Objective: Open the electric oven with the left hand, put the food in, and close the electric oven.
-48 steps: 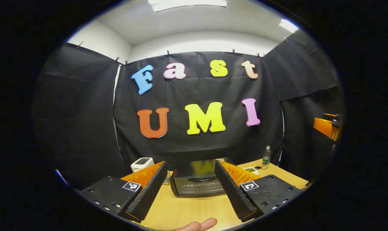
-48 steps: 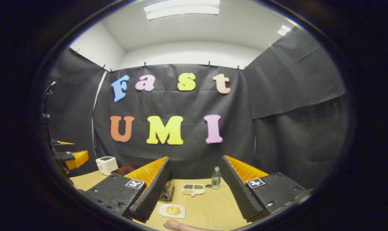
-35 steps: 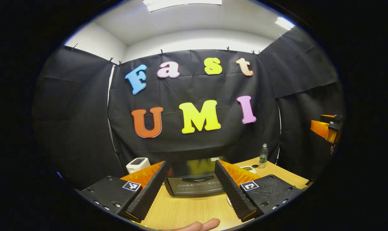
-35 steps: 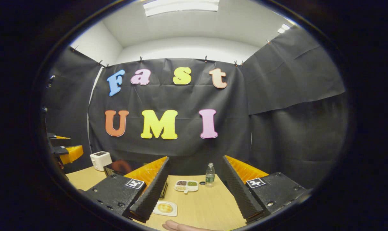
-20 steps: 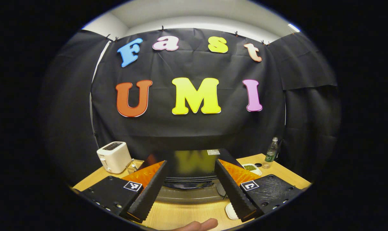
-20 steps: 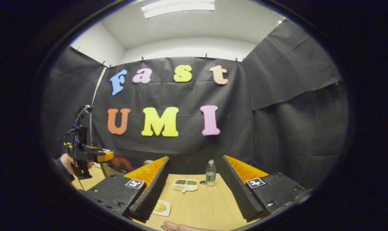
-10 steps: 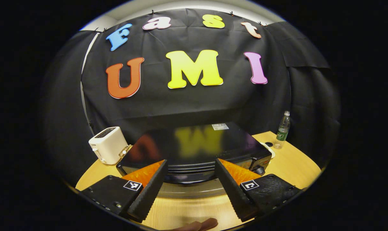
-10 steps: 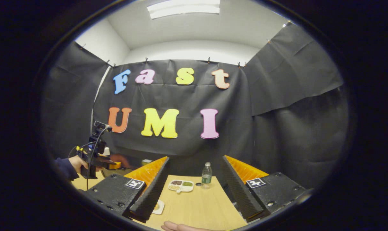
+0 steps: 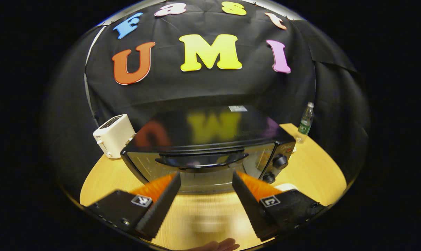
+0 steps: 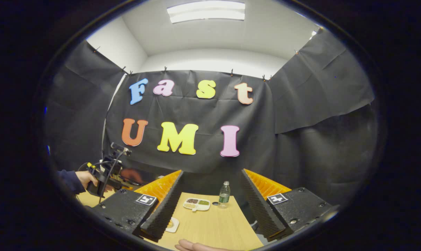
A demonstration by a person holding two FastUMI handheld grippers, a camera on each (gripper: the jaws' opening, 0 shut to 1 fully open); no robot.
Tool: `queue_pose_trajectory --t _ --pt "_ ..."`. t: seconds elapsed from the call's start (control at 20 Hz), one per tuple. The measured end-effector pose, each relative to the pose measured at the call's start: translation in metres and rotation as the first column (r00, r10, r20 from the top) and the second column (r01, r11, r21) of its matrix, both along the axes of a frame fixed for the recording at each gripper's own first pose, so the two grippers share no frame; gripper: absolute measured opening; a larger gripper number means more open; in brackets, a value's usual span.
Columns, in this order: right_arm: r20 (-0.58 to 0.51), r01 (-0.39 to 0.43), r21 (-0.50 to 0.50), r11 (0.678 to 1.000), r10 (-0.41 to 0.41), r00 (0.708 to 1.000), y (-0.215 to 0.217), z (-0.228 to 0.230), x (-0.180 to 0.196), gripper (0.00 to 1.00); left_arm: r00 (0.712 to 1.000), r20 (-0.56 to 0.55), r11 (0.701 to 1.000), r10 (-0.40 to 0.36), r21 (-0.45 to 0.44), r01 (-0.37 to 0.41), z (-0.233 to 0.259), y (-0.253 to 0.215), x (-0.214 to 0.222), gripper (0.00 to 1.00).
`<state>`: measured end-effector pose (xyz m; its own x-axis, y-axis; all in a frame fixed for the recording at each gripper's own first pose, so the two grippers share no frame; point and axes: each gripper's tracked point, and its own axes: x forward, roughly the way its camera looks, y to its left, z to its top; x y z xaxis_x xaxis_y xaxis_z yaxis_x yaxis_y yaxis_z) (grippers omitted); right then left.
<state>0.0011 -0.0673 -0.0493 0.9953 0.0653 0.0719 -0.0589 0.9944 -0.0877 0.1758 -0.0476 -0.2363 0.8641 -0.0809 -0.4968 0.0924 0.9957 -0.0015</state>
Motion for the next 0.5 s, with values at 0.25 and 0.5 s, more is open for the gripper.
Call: queue_pose_trajectory --t 0.25,0.5 --pt "-0.018 -0.010 -0.003 1.000 0.010 1.000 0.006 -0.006 0.004 0.97 0.978 0.209 0.996 -0.002 -0.087 0.021 0.045 -0.014 0.020 0.95" --pt "-0.065 -0.022 0.054 0.998 0.026 0.998 0.006 -0.020 0.014 0.97 0.985 0.172 0.995 0.008 -0.096 0.009 0.043 -0.009 0.049 0.94"
